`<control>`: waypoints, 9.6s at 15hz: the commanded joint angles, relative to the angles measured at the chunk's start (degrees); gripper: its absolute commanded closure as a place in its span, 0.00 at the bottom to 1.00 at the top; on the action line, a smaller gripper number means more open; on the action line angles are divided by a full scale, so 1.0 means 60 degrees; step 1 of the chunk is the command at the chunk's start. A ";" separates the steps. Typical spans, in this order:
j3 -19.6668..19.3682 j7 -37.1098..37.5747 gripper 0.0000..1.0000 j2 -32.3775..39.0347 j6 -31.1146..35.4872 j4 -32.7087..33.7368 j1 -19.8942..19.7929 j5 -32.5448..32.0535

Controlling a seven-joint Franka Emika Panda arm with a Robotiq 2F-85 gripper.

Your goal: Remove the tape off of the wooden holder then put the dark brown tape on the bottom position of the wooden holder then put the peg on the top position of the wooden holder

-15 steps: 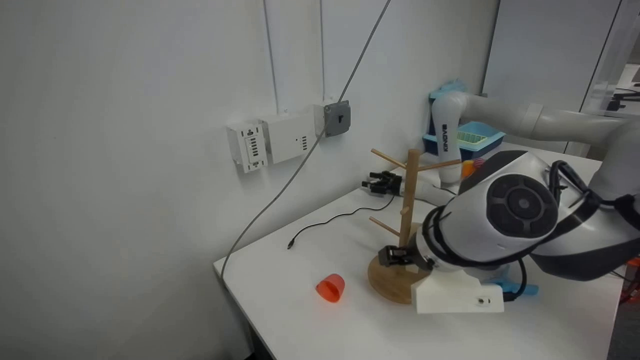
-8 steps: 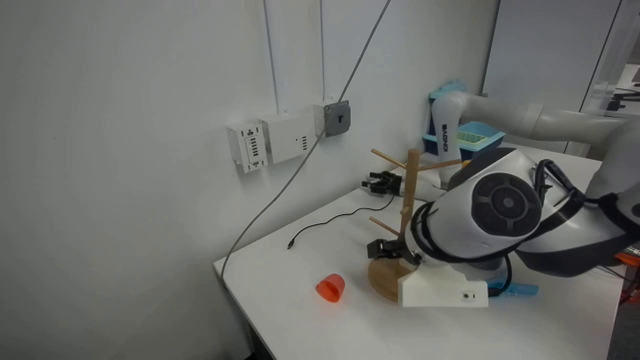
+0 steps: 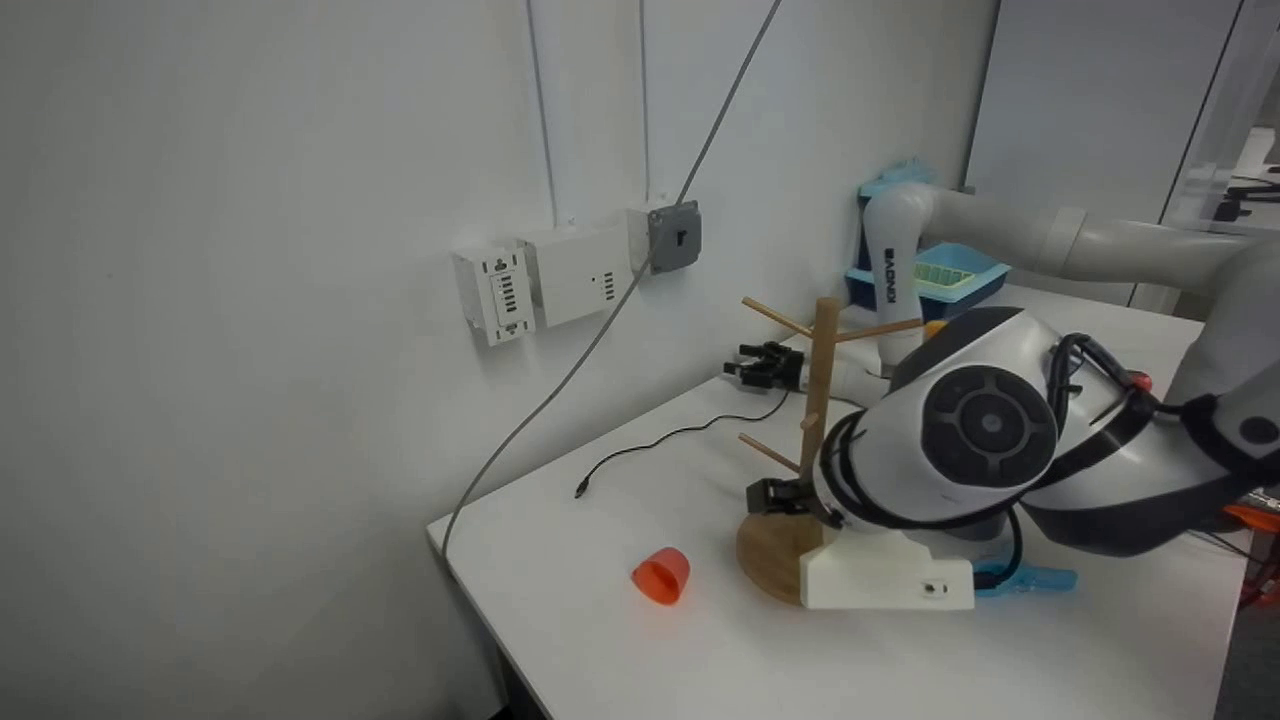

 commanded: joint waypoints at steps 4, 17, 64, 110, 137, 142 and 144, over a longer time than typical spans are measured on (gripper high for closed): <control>-0.0206 0.0412 0.42 0.0174 -0.0094 0.0194 0.0126 -0.0405; -0.0389 0.0504 0.98 -0.0495 0.0012 -0.0520 0.0087 -0.1011; -0.0498 0.2463 0.98 -0.3997 0.0101 -0.5358 -0.0191 -0.2100; -0.0127 -0.5053 0.00 -0.3237 -0.0456 -0.4339 -0.0887 0.5474; -0.1176 -0.4308 0.00 -0.2494 -0.0480 -0.3270 -0.1787 0.6160; -0.1587 -0.3666 0.00 -0.1495 -0.0391 -0.2631 -0.1794 0.6267; -0.1625 -0.3501 0.00 -0.1114 -0.0343 -0.2418 -0.1772 0.6338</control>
